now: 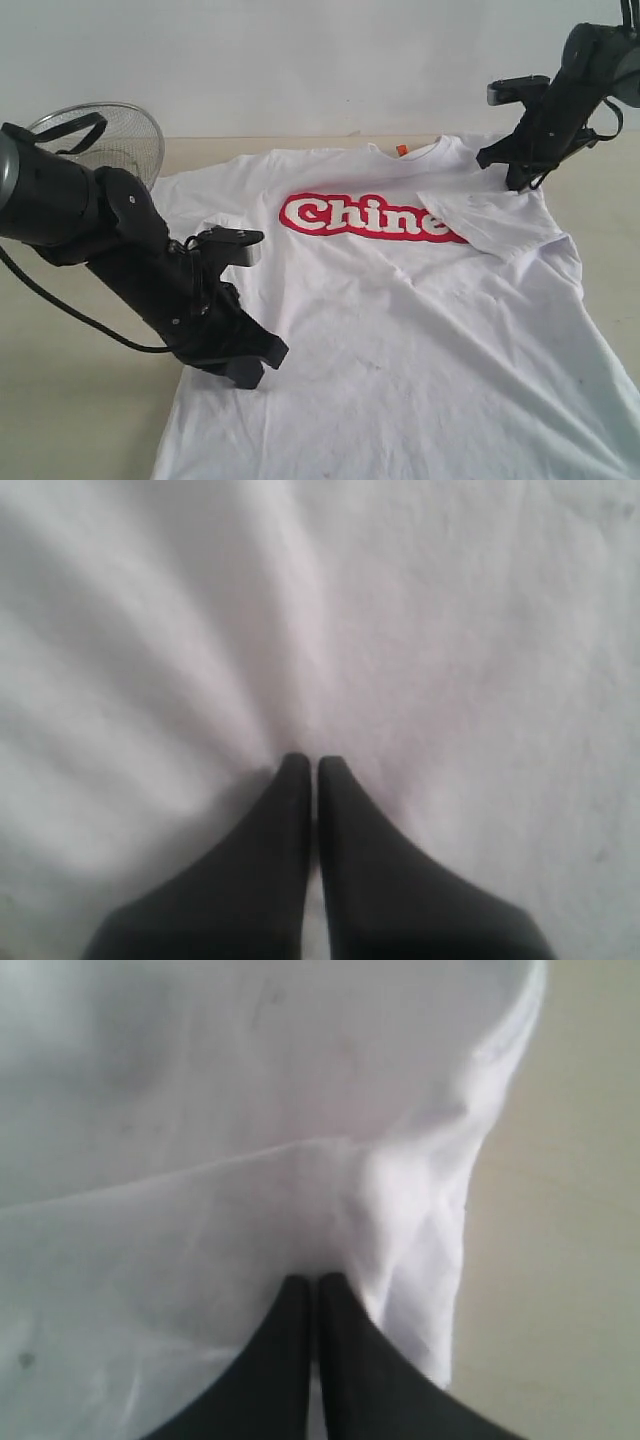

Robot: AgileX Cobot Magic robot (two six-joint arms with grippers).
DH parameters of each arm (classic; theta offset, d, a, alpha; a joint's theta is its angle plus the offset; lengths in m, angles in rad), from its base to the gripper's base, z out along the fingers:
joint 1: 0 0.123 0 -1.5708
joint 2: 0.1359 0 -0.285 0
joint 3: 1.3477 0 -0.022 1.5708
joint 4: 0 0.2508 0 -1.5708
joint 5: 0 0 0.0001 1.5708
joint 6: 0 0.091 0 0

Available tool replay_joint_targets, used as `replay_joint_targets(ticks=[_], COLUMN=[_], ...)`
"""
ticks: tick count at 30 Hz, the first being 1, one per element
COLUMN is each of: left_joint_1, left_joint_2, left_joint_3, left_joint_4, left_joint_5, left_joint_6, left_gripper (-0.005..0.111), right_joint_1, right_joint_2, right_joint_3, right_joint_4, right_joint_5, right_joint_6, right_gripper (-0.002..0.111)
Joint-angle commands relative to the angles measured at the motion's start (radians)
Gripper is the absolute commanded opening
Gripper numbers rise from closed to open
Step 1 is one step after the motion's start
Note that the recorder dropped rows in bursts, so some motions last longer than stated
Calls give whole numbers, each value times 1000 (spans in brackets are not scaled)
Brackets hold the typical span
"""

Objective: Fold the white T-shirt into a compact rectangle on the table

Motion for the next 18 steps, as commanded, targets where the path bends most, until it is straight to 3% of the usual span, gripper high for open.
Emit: replay_joint_targets(ticks=[1,12,18], left_joint_1=[1,4,4], left_joint_2=[29,28,-12], left_joint_3=[42,38,-4], left_joint_4=[65,65,65], left_joint_5=[49,23,1], left_joint_6=[-17,-13,10], left_gripper=[5,5,5], right_joint_1=[-9,-11,-11], right_joint_2=[11,-2,-171], right_joint_3=[-4,-4,-4], right_joint_4=[-53,-8,63], right_joint_5=[-83,-133,-110], right_joint_6=[22,-31,-62], right_gripper=[0,0,0])
